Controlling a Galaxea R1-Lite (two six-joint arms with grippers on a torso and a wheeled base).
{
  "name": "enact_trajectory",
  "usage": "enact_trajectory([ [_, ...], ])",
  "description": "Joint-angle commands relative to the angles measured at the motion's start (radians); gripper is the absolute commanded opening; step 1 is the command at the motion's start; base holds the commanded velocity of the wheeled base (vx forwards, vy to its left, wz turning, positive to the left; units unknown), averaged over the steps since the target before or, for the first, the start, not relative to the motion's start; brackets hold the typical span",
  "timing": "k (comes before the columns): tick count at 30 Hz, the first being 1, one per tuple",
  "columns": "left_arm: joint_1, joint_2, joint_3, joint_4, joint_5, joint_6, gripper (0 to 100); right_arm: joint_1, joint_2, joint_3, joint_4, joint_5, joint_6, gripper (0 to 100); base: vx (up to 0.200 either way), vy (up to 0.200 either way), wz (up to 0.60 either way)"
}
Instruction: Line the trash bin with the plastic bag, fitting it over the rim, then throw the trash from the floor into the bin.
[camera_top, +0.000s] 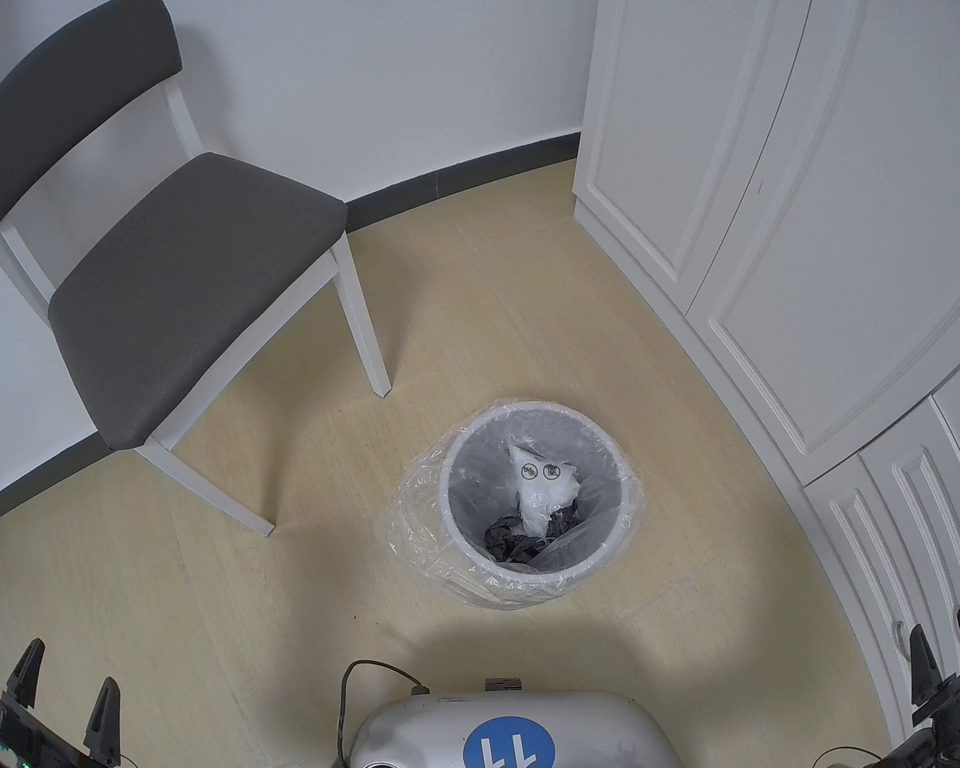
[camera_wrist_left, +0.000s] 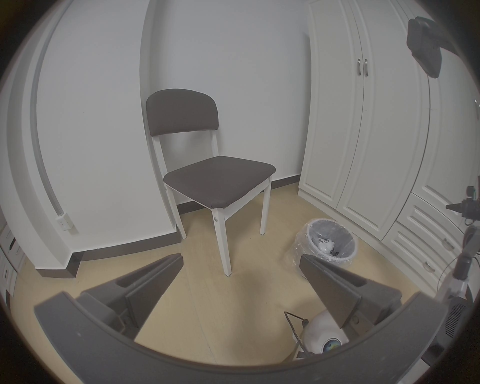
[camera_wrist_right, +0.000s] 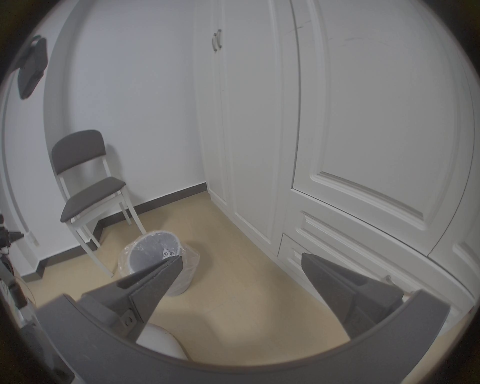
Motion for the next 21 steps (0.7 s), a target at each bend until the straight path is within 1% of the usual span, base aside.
enact_trajectory([
  [1,0.0,-0.016,0.018,0.0,0.0,0.0,100,0.0,-0.016,0.016,-0.001,-0.004,0.011,100,0.0,0.0,0.0],
  [16,0.0,-0.016,0.018,0.0,0.0,0.0,100,0.0,-0.016,0.016,-0.001,-0.01,0.0,100,0.0,0.0,0.0],
  [21,0.0,-0.016,0.018,0.0,0.0,0.0,100,0.0,-0.015,0.016,-0.001,-0.011,-0.026,100,0.0,0.0,0.0],
])
